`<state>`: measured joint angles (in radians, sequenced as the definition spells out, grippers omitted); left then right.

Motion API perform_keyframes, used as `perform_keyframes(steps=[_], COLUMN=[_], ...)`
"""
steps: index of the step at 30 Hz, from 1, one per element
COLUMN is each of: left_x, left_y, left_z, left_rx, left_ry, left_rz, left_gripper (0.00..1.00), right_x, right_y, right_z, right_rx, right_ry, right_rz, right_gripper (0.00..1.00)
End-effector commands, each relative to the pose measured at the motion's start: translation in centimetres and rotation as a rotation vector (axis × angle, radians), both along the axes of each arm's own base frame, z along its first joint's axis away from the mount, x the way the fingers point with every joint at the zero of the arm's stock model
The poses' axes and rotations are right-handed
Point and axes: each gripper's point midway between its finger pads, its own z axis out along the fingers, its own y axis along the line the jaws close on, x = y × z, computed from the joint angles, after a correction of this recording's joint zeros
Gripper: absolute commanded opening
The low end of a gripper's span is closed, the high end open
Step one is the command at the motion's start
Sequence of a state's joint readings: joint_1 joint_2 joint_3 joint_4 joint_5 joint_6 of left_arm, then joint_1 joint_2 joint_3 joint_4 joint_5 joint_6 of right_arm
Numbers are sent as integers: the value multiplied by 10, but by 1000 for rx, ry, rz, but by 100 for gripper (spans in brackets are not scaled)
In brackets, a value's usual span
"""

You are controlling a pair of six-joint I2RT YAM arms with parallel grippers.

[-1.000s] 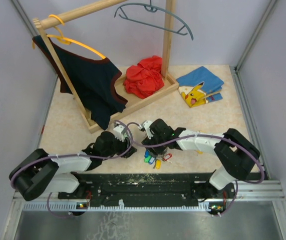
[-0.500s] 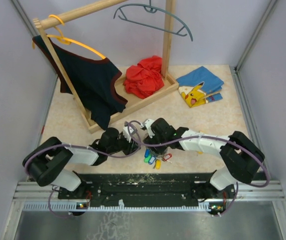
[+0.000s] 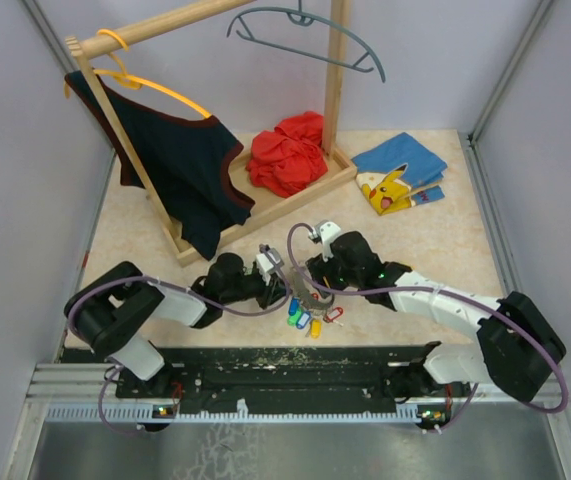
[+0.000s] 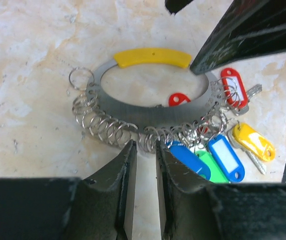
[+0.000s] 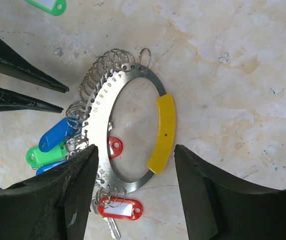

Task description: Put the keys on the keyring

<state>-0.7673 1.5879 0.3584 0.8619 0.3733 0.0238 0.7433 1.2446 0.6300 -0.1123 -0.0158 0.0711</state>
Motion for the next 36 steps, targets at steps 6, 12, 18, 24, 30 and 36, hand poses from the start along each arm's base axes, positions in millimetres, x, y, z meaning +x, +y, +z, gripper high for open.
perform_keyframes(steps=[6,12,18,24,30,36], left_x=[5,3,-2,6,12,8], left_y=[-22,-22,-27,-21,-14,-14], left_z=[14,4,-2,-13,-12,-17], left_rx=[-39,-4,16,62,64,70], left_ry=[-23,12,36,56,66,92], left_rz=[-38,-30,-40,27,93,86], left_gripper=[29,29,31,31,25,22], right_x=[14,14,14,13,12,10], right_y=[6,6,7,7,8,10], right_z=[13,11,10,9,9,8], right_rx=[60,59,58,59,63,68], right_ry=[-70,-66,-64,-60,-58,-52], right_rz=[-26,-25,-24,-18,-12,5], right_gripper=[63,63,63,63,63,62])
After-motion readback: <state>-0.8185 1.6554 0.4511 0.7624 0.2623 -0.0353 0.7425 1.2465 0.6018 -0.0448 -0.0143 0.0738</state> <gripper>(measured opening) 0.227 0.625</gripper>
